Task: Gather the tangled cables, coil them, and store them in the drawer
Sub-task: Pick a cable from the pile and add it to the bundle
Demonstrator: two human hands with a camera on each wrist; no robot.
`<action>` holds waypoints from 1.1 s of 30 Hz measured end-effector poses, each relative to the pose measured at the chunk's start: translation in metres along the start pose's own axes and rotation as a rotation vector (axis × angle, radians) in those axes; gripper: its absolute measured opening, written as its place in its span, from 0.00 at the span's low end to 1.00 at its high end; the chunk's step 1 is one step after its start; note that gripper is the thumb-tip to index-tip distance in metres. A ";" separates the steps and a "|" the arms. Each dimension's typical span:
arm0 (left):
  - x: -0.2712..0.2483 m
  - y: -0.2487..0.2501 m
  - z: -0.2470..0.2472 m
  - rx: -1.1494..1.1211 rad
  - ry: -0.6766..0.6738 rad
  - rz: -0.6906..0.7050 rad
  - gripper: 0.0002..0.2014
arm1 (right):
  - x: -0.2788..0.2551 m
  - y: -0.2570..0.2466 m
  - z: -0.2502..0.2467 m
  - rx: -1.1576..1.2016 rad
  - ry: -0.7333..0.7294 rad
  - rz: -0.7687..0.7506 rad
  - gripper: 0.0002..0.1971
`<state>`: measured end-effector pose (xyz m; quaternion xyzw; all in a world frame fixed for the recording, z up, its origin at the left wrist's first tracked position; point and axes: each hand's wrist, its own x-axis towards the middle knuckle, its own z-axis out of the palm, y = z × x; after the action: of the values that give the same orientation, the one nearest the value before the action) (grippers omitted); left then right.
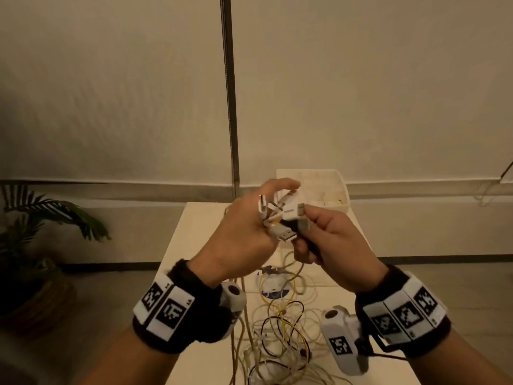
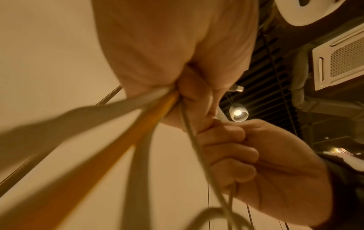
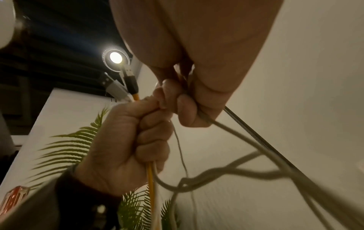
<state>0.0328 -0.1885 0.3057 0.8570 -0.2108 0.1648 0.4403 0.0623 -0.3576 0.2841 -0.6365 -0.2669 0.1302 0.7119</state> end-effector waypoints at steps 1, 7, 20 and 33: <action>0.000 -0.001 0.001 -0.020 -0.003 -0.010 0.29 | 0.001 -0.002 0.001 -0.016 0.000 -0.011 0.16; 0.004 -0.007 -0.008 0.082 0.150 0.028 0.12 | -0.002 -0.004 0.002 -0.049 0.000 -0.038 0.14; -0.005 -0.013 -0.057 -0.013 0.416 -0.033 0.16 | -0.054 0.054 -0.013 0.252 0.057 0.245 0.15; -0.016 -0.016 -0.014 0.172 0.039 0.035 0.09 | -0.037 0.017 0.012 0.489 -0.021 0.147 0.11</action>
<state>0.0260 -0.1648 0.2948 0.8845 -0.2023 0.2067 0.3662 0.0283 -0.3644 0.2606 -0.4617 -0.1878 0.2489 0.8304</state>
